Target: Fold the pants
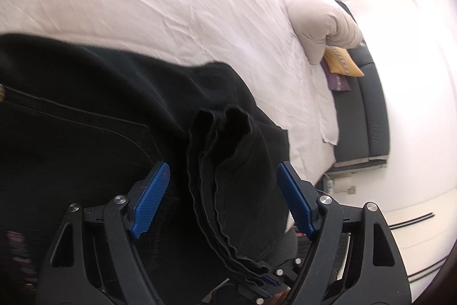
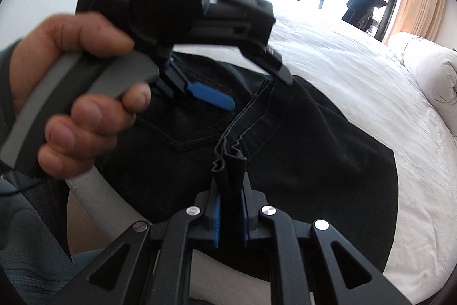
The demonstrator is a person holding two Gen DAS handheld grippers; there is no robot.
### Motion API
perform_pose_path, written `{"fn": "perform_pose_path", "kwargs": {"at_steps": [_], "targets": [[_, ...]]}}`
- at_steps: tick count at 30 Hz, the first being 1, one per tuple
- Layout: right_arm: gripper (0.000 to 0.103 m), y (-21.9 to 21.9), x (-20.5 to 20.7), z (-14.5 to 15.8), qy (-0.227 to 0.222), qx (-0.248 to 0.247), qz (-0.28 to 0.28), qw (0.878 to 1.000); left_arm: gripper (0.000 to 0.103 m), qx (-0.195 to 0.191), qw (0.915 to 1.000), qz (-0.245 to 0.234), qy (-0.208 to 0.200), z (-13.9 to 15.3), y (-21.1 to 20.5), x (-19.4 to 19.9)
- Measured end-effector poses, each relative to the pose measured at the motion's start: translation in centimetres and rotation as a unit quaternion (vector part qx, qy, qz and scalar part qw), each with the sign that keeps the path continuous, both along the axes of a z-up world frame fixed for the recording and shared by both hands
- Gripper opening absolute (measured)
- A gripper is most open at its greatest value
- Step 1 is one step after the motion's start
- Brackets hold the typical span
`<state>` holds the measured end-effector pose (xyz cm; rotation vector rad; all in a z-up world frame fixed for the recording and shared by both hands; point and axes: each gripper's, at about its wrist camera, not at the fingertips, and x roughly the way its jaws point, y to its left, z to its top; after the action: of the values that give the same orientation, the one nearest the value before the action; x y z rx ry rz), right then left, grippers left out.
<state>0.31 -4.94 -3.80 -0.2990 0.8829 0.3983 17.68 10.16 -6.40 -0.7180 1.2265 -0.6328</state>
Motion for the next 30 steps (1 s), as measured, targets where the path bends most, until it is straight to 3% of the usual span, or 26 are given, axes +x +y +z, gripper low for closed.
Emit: {"fn": "perform_pose_path", "kwargs": {"at_steps": [6, 11, 14, 18, 21, 24, 30], "targets": [[0.016, 0.4, 0.5, -3.4, 0.025, -0.021, 0.010, 0.999, 0.076, 0.033, 0.9981, -0.012, -0.051, 3.2, 0.0, 0.2], [0.021, 0.1, 0.7, -3.9, 0.020, -0.016, 0.013, 1.000, 0.076, 0.027, 0.9948, -0.072, -0.068, 3.6, -5.1, 0.7], [0.041, -0.6, 0.7, -3.5, 0.042, 0.018, 0.021, 0.999, 0.076, 0.038, 0.9931, -0.098, -0.052, 1.5, -8.2, 1.5], [0.050, -3.4, -0.1, -1.0, 0.071, 0.103, 0.043, 0.991, 0.076, 0.058, 0.9906, -0.116, -0.043, -0.8, -9.7, 1.7], [0.050, -8.0, 0.3, 1.3, 0.068, 0.167, 0.008, 0.984, 0.076, 0.052, 0.9906, -0.118, -0.048, -1.7, -9.4, 1.3], [0.055, -13.8, 3.0, 2.8, 0.050, 0.210, -0.075, 0.973, 0.076, 0.062, 0.9892, -0.121, -0.056, -2.0, -8.8, 0.9], [0.055, -20.6, 10.8, 0.5, 0.073, 0.268, -0.172, 0.945, 0.069, 0.079, 0.9869, -0.121, -0.071, -2.2, -7.9, 0.0]]}}
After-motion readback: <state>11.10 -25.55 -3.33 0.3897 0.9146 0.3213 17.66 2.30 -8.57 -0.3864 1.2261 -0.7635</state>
